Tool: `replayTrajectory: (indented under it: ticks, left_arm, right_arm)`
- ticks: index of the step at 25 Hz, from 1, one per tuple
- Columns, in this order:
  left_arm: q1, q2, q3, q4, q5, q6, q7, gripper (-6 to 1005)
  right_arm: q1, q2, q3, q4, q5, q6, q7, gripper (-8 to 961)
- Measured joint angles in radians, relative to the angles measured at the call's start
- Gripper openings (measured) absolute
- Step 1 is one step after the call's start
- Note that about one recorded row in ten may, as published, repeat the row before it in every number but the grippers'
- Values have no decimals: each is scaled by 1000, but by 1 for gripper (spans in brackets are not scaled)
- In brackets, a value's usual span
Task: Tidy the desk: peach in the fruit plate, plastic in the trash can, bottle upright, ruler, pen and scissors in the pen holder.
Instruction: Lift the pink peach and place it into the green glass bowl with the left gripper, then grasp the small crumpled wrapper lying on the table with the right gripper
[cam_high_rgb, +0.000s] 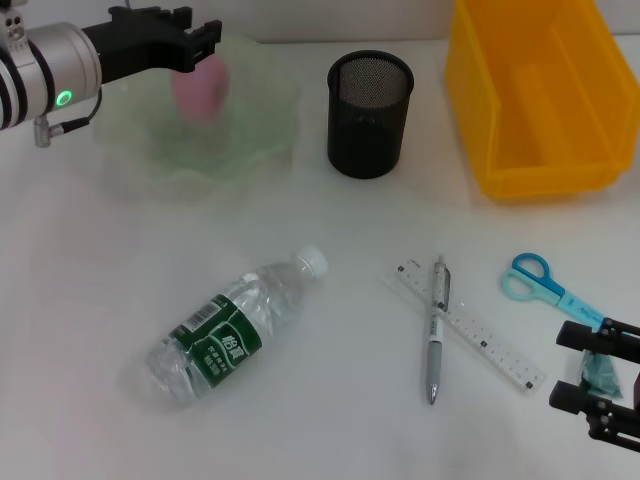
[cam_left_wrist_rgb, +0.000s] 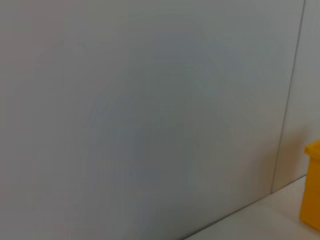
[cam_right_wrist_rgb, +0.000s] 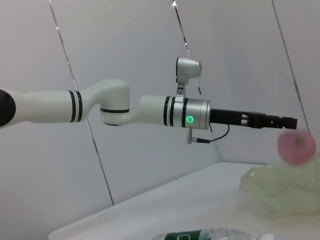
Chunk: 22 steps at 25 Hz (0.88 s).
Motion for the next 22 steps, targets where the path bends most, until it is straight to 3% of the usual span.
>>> replayTrajectory:
  ticks: [2, 7, 9, 10, 13, 15, 18, 22]
  left_arm:
    - [14, 0, -1, 5, -5, -3, 0, 413]
    - [49, 0, -6, 31, -12, 32, -3, 522]
    - [91, 1, -22, 74, -33, 162, 13, 566]
    - [91, 1, -22, 74, -33, 162, 13, 588]
    - [141, 9, -27, 105, -89, 396, 83, 653]
    - [162, 17, -28, 106, -100, 575, 137, 731]
    - [176, 28, -25, 85, -80, 716, 183, 848]
    - [178, 34, -25, 0, -23, 883, 256, 843]
  right_arm:
    - [1, 0, 0, 0, -1, 0, 0, 638]
    - [1, 1, 0, 0, -1, 0, 0, 638]
    - [1, 1, 0, 0, 1, 0, 0, 638]
    - [1, 1, 0, 0, 1, 0, 0, 638]
    - [3, 1, 1, 0, 3, -1, 3, 638]
    - [8, -2, 4, 0, 4, -1, 6, 638]
    - [18, -9, 9, -1, 6, -2, 17, 638]
    - [42, -24, 9, -30, 52, -7, 96, 638]
